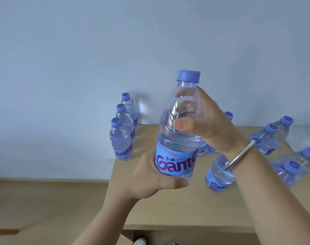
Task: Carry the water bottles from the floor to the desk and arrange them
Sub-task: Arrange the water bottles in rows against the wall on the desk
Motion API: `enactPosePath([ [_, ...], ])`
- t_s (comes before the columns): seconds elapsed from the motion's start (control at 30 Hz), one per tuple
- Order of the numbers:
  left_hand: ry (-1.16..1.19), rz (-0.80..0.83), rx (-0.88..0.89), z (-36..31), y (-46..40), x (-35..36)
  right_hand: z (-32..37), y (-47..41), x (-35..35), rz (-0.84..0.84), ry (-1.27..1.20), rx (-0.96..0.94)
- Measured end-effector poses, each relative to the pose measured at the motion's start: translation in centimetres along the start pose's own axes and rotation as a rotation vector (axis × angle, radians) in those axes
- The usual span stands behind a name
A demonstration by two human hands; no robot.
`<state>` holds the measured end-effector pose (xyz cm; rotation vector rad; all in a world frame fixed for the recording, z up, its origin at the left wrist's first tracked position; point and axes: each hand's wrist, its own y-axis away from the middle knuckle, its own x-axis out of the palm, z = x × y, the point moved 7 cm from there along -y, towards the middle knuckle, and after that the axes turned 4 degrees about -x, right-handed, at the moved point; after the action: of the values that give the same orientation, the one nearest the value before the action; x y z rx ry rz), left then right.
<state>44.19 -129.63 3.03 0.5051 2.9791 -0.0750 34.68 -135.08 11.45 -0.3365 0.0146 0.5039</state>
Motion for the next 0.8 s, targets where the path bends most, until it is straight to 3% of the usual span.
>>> enactPosePath([
  [0.4,0.073,0.016,-0.152,6.2,-2.3,-4.1,-5.9,-4.1,0.6,0.134,0.249,0.28],
  [0.5,0.045,-0.107,-0.208,9.1,-4.1,-5.6,-8.2,-5.8,0.1,0.114,0.318,0.277],
  [0.67,-0.105,-0.459,-0.29,13.3,-7.0,-7.2,-12.1,-8.6,-1.5,0.022,0.479,0.252],
  [0.8,-0.102,-0.538,-0.423,15.7,-9.4,-7.0,-16.3,-10.9,-2.8,-0.022,0.53,0.326],
])
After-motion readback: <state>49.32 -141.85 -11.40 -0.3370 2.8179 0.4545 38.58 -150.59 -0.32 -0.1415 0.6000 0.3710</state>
